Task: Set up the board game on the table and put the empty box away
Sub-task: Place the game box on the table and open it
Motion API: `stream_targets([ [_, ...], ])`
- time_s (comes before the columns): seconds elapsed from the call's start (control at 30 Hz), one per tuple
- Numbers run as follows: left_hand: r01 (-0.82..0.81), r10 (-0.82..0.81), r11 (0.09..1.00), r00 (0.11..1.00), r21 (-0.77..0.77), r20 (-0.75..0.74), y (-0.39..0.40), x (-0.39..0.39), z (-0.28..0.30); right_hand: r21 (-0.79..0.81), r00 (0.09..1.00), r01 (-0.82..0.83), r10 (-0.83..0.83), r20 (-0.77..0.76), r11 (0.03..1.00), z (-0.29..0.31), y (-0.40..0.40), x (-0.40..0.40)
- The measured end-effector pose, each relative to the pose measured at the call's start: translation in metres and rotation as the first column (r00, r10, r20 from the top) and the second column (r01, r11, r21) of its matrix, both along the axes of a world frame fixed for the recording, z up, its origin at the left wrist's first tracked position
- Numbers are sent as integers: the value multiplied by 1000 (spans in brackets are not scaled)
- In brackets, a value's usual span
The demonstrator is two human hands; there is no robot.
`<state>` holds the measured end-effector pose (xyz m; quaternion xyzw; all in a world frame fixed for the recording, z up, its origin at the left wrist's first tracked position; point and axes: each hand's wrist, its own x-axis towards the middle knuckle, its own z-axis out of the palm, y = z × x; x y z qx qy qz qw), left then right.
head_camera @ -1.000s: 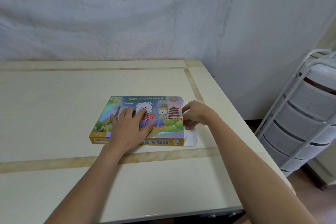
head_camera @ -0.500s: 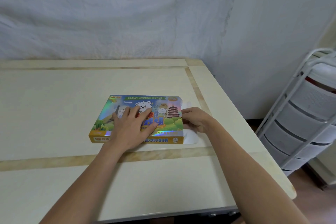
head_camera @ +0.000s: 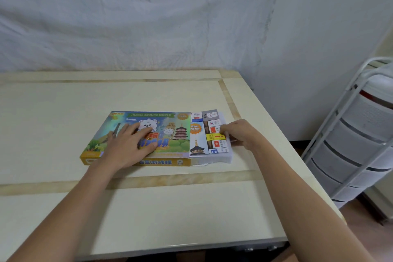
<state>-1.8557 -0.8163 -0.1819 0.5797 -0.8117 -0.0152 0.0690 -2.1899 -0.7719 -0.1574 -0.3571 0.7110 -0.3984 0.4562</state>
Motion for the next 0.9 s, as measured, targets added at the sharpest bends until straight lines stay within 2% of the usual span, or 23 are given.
stream_targets([
  [0.1,31,-32,998,999,-61,-6,5,-25,5,3,994,22,-21,-105,1000,-3,-6,5],
  [0.17,136,-137,987,991,-86,-8,14,-50,4,4,971,27,-26,-238,1000,-4,-9,10],
  [0.27,227,-226,973,973,-36,39,24,-71,-5,-10,918,41,-41,-394,999,-7,-10,14],
  [0.4,218,-218,976,974,17,52,17,-62,-8,-25,923,105,-107,-370,994,-6,-11,7],
  [0.7,201,-198,975,979,93,-45,0,-16,0,13,897,204,-182,-402,979,-2,3,-25],
  [0.9,162,-151,974,985,156,-80,-9,5,5,7,850,232,-199,-488,973,-4,6,-39],
])
